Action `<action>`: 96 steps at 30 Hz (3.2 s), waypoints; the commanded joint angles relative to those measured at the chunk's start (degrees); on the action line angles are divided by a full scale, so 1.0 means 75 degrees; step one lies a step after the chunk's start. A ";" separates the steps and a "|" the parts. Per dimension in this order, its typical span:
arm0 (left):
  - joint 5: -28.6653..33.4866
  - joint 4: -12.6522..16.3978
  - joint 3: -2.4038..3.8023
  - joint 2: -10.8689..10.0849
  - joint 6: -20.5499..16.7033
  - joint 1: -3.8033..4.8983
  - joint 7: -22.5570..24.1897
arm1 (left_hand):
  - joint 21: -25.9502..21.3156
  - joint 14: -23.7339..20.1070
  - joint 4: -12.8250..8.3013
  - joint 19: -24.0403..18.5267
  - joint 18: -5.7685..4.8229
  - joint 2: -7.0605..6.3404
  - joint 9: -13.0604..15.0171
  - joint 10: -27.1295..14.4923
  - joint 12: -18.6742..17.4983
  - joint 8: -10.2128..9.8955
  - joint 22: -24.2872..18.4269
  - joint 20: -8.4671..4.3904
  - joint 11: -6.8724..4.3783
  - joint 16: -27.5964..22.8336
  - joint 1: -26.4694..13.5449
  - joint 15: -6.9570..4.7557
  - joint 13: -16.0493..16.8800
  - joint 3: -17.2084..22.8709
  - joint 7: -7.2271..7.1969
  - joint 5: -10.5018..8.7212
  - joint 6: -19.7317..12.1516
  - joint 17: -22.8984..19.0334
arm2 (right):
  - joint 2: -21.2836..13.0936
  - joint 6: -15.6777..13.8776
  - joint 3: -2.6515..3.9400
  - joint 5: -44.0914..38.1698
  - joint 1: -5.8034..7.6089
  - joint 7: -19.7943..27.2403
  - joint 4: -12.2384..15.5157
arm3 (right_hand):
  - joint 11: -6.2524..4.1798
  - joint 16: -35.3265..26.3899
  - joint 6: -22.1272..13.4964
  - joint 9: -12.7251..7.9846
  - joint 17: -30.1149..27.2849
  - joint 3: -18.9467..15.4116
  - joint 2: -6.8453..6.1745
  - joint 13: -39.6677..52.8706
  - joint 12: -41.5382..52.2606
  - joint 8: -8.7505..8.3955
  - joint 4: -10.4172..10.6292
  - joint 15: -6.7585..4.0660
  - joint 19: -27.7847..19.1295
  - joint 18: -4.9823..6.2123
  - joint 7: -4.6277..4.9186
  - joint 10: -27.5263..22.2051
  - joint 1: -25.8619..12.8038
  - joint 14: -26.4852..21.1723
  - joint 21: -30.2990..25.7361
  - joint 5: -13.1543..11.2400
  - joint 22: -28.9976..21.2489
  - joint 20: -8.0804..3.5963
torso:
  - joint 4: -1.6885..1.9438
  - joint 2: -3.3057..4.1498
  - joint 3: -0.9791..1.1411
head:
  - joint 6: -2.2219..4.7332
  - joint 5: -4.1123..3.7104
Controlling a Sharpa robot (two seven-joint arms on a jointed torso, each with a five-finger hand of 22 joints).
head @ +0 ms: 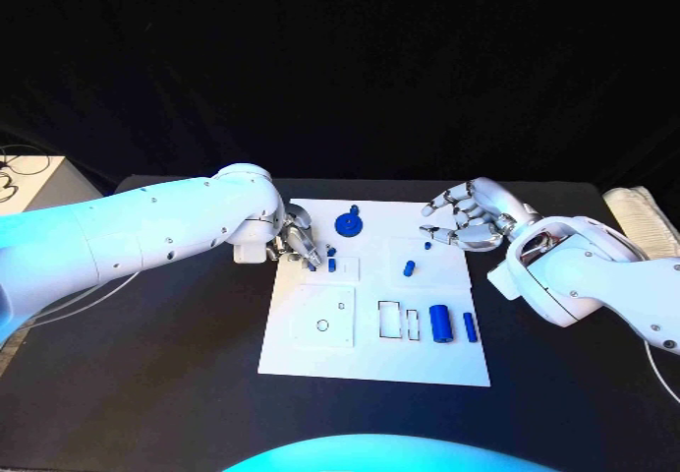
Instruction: Assemble the parts on the task board
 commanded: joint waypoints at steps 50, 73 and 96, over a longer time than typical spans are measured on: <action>0.0376 0.0322 0.0188 -0.0278 0.0019 0.0053 0.0012 | 0.0138 0.0808 -0.2153 0.0125 -0.0061 0.0328 -0.1102 0.0265 0.0401 -0.1288 0.0246 0.0136 0.0112 0.0057 0.0474 0.0151 0.0503 0.1557 0.0120 0.0182 0.0246 0.2013 | 0.0024 0.0294 -0.0001 -0.0117 -0.0005 0.0000 -0.0027 | -0.0040 -0.0044 -0.0058 0.0012 0.1844 0.0048 -0.0044 0.1300 0.0002 0.0048 0.0011 -0.0040 0.0800 -0.0110 0.0013 0.0038 0.0003 0.0764 0.0017 0.0048 0.2013 -0.0002 | 0.0002 -0.0005 0.0004 | 0.0024 0.0029; 0.0567 -0.0182 0.0227 0.0101 0.1465 0.0346 -0.0060 | 0.0133 0.0808 -0.2173 0.0099 -0.0054 0.0311 -0.1116 0.0264 0.0374 -0.1294 0.0223 0.0128 0.0103 0.0057 0.0476 0.0143 0.0458 0.1574 0.0107 0.0197 0.0271 0.2013 | 0.0038 0.0297 -0.0001 -0.0118 -0.0005 -0.0011 -0.0035 | -0.0040 -0.0042 -0.0062 0.0011 0.1849 0.0055 -0.0044 0.1302 0.0004 0.0056 0.0010 -0.0040 0.0800 -0.0110 0.0013 0.0041 0.0006 0.0766 0.0017 0.0066 0.2013 -0.0003 | -0.0008 0.0004 0.0013 | 0.0015 0.0061; 0.0566 -0.1305 0.0151 0.0879 0.2363 0.0346 -0.0140 | 0.0129 0.0808 -0.2175 0.0083 -0.0051 0.0315 -0.1126 0.0242 0.0338 -0.1306 0.0212 0.0125 0.0103 0.0057 0.0482 0.0142 0.0406 0.1578 0.0108 0.0196 0.0268 0.2013 | 0.0065 0.0284 -0.0001 -0.0118 -0.0004 -0.0011 -0.0018 | -0.0041 -0.0043 -0.0066 0.0011 0.1847 0.0061 -0.0045 0.1294 -0.0003 0.0061 0.0008 -0.0041 0.0800 -0.0110 0.0013 0.0033 0.0009 0.0765 0.0017 0.0084 0.2013 -0.0003 | 0.0002 -0.0001 0.0002 | -0.0009 0.0058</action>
